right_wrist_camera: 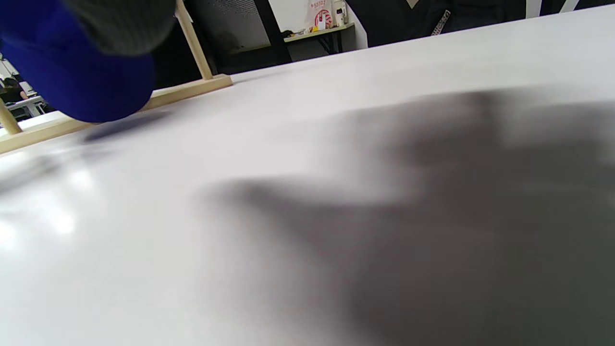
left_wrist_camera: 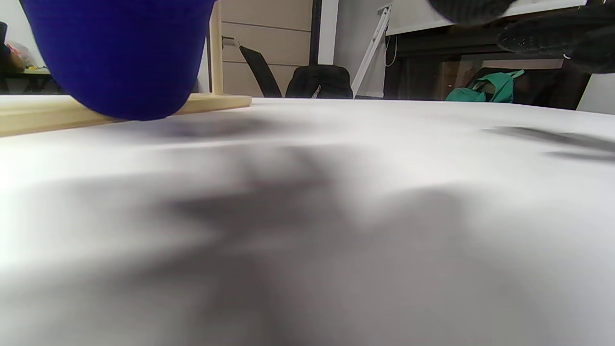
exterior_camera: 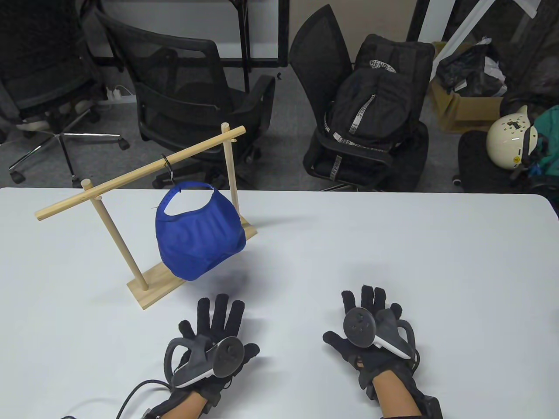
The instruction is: Hang the baseball cap on the s-hook
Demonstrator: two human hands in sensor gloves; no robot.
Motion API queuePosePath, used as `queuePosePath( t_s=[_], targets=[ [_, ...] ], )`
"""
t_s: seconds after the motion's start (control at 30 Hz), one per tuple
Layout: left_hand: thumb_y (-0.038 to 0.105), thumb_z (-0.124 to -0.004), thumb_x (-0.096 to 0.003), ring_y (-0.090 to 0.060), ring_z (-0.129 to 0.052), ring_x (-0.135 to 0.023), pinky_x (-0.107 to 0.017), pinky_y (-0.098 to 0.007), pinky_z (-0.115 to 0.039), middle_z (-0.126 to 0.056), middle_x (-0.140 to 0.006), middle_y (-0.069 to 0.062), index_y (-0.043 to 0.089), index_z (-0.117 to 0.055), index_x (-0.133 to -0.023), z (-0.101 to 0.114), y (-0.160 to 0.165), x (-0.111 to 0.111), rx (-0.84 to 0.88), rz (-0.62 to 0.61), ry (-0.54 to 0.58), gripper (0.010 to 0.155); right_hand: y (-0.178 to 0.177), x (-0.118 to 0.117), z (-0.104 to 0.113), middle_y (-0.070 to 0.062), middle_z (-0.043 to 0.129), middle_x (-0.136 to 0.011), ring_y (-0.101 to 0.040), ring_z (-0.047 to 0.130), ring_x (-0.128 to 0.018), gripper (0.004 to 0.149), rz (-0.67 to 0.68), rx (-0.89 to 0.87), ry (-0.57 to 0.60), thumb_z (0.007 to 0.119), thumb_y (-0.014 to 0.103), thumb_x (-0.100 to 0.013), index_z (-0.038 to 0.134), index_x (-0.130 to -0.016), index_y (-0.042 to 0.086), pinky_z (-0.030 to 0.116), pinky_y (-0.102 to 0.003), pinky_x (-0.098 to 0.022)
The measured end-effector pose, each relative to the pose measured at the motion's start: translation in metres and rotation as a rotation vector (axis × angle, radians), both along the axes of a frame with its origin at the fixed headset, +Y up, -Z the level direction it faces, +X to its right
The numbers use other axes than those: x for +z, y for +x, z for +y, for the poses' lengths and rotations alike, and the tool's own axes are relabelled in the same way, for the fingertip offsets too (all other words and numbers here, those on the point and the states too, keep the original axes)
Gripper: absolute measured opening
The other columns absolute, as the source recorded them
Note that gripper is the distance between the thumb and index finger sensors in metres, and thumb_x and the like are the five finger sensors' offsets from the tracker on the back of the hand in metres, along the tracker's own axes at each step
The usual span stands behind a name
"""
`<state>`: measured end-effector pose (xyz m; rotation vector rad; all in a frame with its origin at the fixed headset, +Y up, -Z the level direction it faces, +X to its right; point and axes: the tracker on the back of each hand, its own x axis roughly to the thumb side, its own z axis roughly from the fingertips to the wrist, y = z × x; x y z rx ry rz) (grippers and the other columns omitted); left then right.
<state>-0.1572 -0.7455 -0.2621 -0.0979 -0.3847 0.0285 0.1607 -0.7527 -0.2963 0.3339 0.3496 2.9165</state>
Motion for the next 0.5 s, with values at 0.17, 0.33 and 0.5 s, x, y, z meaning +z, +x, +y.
queuePosePath(
  t_s=[0.17,0.33,0.5],
  targets=[
    [0.065,-0.061,-0.0571,-0.074,-0.031,-0.109,-0.054,-0.092,-0.047,-0.023,-0.127,-0.035,0.008,-0.026,-0.125,-0.003,-0.006,-0.004,0.006,0.019,-0.009,0.095,-0.001,-0.001,0.000,-0.046,0.003,-0.105,-0.069,-0.001,-0.093,0.098,-0.002,-0.009,-0.009,0.065,0.062,-0.053,0.016,-0.113,0.001,0.009,-0.084,-0.050],
    [0.065,-0.061,-0.0570,-0.074,-0.032,-0.109,-0.054,-0.092,-0.047,-0.024,-0.127,-0.036,0.008,-0.026,-0.125,-0.004,-0.011,-0.006,0.012,0.035,-0.017,0.095,-0.003,-0.002,-0.002,-0.046,0.004,-0.105,-0.069,0.000,-0.093,0.097,0.007,-0.004,-0.022,0.065,0.061,-0.053,0.017,-0.113,0.001,0.009,-0.084,-0.050],
    [0.065,-0.061,-0.0572,-0.073,-0.032,-0.109,-0.054,-0.091,-0.046,-0.024,-0.127,-0.036,0.008,-0.026,-0.125,-0.003,-0.014,-0.006,0.017,0.043,-0.015,0.095,-0.008,-0.003,-0.005,-0.046,0.003,-0.105,-0.068,0.000,-0.093,0.096,0.021,0.001,-0.037,0.065,0.060,-0.053,0.018,-0.113,0.002,0.008,-0.084,-0.051]
  ],
)
